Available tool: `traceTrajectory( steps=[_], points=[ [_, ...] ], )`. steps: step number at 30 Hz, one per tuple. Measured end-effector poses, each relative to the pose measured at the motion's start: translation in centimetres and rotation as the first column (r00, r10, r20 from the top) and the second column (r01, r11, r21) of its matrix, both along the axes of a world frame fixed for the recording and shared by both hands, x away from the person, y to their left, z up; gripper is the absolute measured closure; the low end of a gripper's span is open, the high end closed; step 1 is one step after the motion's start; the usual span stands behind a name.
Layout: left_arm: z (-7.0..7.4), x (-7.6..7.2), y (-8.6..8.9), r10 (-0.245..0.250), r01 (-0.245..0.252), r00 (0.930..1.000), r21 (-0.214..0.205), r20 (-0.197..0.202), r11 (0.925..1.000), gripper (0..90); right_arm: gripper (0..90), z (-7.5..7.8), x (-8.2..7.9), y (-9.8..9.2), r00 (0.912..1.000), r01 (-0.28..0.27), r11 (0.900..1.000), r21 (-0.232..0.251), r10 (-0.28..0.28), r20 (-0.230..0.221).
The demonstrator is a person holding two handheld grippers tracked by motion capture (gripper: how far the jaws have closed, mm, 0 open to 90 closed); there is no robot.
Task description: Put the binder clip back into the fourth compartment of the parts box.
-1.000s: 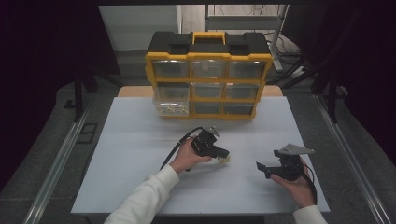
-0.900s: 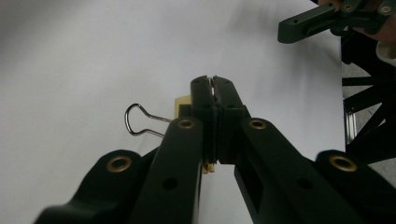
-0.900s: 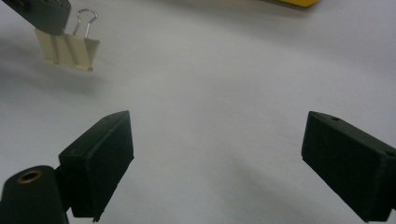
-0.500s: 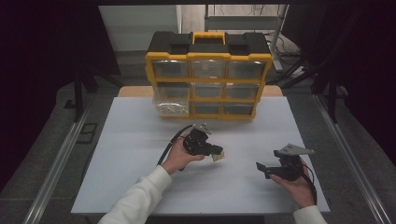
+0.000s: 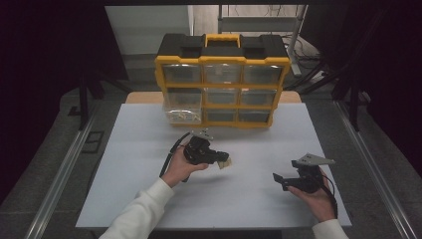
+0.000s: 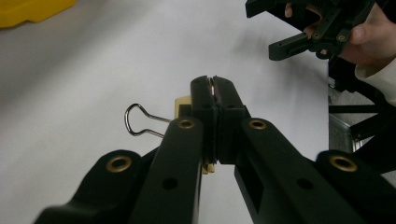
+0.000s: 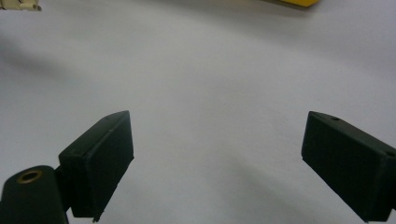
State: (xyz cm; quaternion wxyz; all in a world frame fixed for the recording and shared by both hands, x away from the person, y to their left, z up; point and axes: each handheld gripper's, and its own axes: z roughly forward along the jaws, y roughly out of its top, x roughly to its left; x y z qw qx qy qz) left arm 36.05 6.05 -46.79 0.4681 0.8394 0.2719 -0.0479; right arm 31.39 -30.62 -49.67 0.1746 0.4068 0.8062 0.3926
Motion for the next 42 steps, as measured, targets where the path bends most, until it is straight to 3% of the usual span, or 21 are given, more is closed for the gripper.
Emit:
traceTrajectory(
  steps=[22,42],
  points=[
    [1.1,-0.5,2.5,0.050,-0.048,0.9981,-0.042,0.035,0.9980,88.7,9.5,0.0,0.0,0.0,1.0000,-0.001,1.0000,-0.002,0.001,0.000],
    [2.6,-1.0,3.7,0.081,-0.076,0.9940,-0.068,0.074,0.9948,88.7,9.6,0.0,0.0,0.0,1.0000,-0.001,1.0000,-0.003,0.001,0.001]
  ],
)
